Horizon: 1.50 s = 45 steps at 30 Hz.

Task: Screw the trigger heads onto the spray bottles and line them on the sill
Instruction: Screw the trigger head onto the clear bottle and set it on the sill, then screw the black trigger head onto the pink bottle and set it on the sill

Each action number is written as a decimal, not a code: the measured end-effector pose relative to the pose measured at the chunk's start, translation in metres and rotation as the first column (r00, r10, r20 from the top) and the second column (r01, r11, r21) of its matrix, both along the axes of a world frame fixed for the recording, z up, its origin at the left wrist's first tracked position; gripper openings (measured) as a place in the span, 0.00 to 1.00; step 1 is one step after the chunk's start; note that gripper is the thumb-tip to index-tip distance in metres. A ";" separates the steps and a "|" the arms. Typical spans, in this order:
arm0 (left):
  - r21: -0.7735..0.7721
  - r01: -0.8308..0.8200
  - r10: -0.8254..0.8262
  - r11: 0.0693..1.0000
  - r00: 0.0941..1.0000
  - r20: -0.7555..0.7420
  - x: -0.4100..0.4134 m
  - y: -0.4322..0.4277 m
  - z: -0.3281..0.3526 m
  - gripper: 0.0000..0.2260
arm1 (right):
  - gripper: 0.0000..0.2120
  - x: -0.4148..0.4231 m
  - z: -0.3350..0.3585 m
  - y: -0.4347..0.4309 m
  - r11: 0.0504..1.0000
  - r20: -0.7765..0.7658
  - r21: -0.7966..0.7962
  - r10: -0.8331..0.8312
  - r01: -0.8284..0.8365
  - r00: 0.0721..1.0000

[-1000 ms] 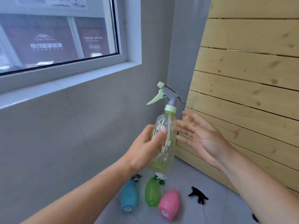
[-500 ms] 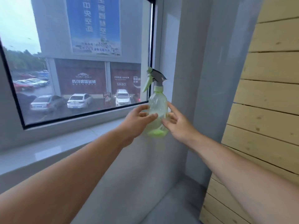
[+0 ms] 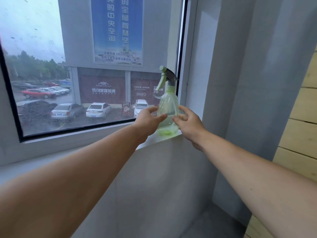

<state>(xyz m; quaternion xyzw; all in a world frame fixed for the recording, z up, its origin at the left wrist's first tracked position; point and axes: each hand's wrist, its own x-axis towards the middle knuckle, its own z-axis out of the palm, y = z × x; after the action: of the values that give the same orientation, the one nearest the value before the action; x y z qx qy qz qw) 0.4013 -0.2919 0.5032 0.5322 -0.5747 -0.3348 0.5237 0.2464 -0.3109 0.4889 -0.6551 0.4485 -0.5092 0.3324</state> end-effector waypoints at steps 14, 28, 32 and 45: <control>-0.024 -0.086 0.088 0.996 0.992 0.092 -0.004 0.001 -0.010 0.24 | 0.28 0.010 -0.002 -0.009 0.999 -0.006 -0.014 -0.038 0.038 0.999; -0.188 0.023 0.000 0.982 0.993 0.119 -0.039 0.104 -0.034 0.22 | 0.10 -0.082 -0.044 0.114 0.980 -0.115 -0.042 -0.197 0.194 0.974; -0.004 0.198 -0.194 0.980 0.964 0.180 -0.089 0.128 -0.084 0.20 | 0.07 -0.138 -0.090 0.177 0.961 -0.155 0.032 -0.265 0.273 0.952; 0.601 0.386 -0.553 0.700 0.825 0.115 -0.245 0.203 -0.325 0.25 | 0.09 -0.289 -0.316 0.306 0.699 -0.323 0.481 -0.419 0.528 0.849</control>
<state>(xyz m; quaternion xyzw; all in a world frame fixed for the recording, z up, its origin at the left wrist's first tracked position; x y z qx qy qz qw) 0.1568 -0.0887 0.1778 0.5360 -0.6397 -0.5290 0.1536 -0.0429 -0.0053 0.1731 -0.4370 0.7592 -0.3608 0.3201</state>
